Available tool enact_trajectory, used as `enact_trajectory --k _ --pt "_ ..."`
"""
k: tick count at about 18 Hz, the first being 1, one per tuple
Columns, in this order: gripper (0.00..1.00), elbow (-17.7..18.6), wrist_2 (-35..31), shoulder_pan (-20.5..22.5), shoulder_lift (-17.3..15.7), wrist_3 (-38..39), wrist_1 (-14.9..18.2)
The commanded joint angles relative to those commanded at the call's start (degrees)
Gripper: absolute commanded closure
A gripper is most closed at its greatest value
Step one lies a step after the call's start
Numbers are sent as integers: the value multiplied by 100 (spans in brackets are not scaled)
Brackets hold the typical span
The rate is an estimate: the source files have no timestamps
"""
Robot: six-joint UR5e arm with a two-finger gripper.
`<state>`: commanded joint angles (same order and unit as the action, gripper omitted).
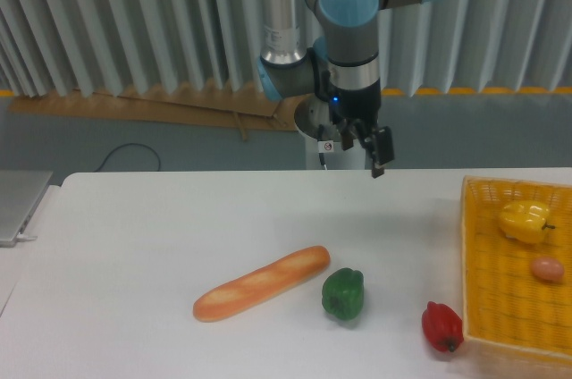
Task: Place the bread in the basket
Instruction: 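Swing the gripper sideways and back toward the bread loaf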
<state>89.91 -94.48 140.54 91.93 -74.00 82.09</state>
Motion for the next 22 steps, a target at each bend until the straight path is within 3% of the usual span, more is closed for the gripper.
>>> enact_trajectory --k 8,17,22 --pt "0 26 44 79 9 483 -439" --pt "0 115 -369 53 70 474 -457" --pt "0 -87 -430 -148 404 931 -457"
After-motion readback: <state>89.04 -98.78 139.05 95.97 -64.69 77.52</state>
